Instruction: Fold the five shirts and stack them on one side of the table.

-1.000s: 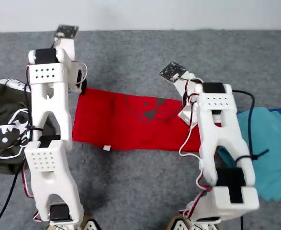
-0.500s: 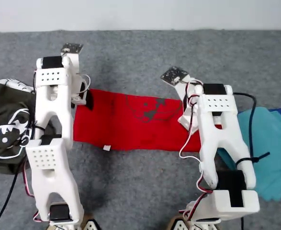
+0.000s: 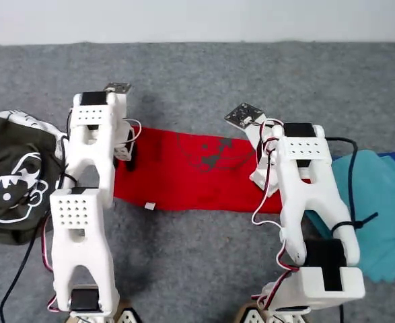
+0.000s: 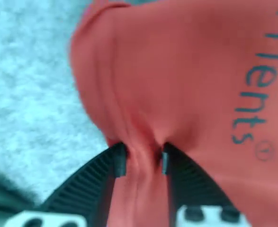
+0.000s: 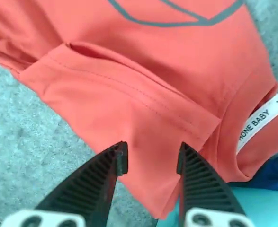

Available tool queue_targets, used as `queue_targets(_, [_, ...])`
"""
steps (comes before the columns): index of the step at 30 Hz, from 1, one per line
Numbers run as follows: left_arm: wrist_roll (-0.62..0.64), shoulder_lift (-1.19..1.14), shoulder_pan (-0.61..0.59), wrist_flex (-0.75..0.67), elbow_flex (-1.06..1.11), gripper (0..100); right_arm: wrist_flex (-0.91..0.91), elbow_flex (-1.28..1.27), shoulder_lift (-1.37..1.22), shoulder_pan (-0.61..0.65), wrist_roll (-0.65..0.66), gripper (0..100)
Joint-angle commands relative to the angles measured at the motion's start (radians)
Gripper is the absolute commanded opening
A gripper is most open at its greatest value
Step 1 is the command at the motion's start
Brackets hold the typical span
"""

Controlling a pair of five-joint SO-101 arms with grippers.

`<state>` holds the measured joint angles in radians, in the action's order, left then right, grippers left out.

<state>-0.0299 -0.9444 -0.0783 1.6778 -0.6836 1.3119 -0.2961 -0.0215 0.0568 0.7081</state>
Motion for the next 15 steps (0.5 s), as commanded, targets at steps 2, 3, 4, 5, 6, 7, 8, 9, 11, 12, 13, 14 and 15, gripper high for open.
queue_targets(2, [0.008,-0.037,0.018,-0.003,-0.005,4,0.002,0.005,0.061,-0.016,-0.008,18.4])
queue_targets(3, [0.008,-0.032,0.017,0.0,-0.019,2,0.002,0.005,0.061,-0.016,-0.008,18.4])
queue_targets(4, [0.008,-0.032,0.015,0.015,-0.044,1,0.004,0.005,0.061,-0.016,-0.008,18.4])
queue_targets(5, [0.008,-0.032,0.017,0.041,-0.081,1,0.004,0.005,0.061,-0.016,-0.008,18.4])
queue_targets(6, [0.008,-0.032,0.021,0.075,-0.127,1,0.005,0.005,0.061,-0.016,-0.008,18.4])
queue_targets(7, [0.009,-0.031,0.025,0.08,-0.162,1,0.007,0.005,0.061,-0.016,-0.008,18.4])
queue_targets(8, [0.009,-0.026,0.029,0.078,-0.191,1,0.01,0.005,0.061,-0.016,-0.008,18.4])
queue_targets(9, [0.009,-0.014,0.037,0.078,-0.206,1,0.013,0.005,0.061,-0.016,-0.008,18.4])
queue_targets(11, [0.009,0.025,0.066,0.078,-0.213,1,0.021,0.005,0.061,-0.018,-0.008,18.4])
queue_targets(12, [0.009,0.051,0.089,0.078,-0.213,1,0.031,0.005,0.061,-0.018,-0.008,18.4])
queue_targets(13, [0.009,0.077,0.112,0.078,-0.213,1,0.036,0.005,0.062,-0.018,-0.008,18.4])
queue_targets(14, [0.009,0.104,0.146,0.078,-0.213,1,0.042,0.005,0.062,-0.018,-0.009,18.4])
queue_targets(15, [0.009,0.132,0.181,0.078,-0.213,1,0.048,0.005,0.062,-0.019,-0.009,18.4])
